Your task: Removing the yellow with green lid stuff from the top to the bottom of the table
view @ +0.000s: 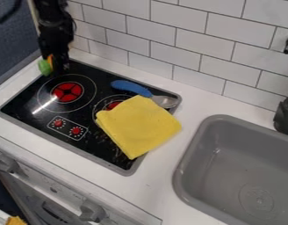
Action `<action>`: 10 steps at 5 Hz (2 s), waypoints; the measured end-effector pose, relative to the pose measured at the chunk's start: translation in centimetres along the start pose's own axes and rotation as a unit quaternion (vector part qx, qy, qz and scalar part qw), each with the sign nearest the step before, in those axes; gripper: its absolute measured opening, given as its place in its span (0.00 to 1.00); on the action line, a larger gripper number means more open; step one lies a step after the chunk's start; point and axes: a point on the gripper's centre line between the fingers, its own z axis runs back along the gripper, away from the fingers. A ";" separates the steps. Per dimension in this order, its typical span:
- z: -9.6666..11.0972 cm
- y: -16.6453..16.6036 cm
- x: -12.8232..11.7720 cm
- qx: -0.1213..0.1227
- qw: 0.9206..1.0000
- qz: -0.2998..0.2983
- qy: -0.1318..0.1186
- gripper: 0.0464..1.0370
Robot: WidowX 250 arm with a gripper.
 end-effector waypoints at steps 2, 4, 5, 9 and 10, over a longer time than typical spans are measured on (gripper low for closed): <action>2.3 -1.0 -4.8 -0.038 0.999 0.013 0.000 0.70; -0.3 -4.6 -9.7 -0.074 0.997 -0.002 0.033 0.70; -1.3 -4.6 -10.7 -0.068 0.996 0.006 0.054 0.70; -2.0 -5.2 -12.0 -0.096 0.991 0.046 0.080 0.97; 0.1 -4.4 -12.6 -0.092 0.992 0.070 0.057 0.96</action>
